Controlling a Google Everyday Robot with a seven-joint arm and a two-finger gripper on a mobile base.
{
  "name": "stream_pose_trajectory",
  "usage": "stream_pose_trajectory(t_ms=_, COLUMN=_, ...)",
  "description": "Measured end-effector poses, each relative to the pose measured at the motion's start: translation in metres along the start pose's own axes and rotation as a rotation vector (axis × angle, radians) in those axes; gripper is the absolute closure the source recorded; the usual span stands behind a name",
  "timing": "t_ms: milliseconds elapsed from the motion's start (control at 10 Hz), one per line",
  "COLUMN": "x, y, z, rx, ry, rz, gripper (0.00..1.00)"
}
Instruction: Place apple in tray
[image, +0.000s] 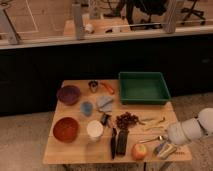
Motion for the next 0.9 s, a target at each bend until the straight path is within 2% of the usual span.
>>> stream_pose_trajectory(t_ms=200, x=-0.008, y=0.002, z=0.018, rx=0.005, ry=0.035, rz=-0.019, gripper=0.20)
stream_pose_trajectory(t_ms=400, x=-0.003, y=0.006, z=0.030, rx=-0.009, ry=0.060, rz=-0.024, gripper=0.20)
stream_pose_trajectory(t_ms=600, x=0.005, y=0.013, z=0.048, rx=-0.076, ry=0.067, rz=-0.025, gripper=0.20)
stream_pose_trajectory(t_ms=900, x=0.012, y=0.029, z=0.062, rx=-0.121, ry=0.073, rz=-0.025, gripper=0.20)
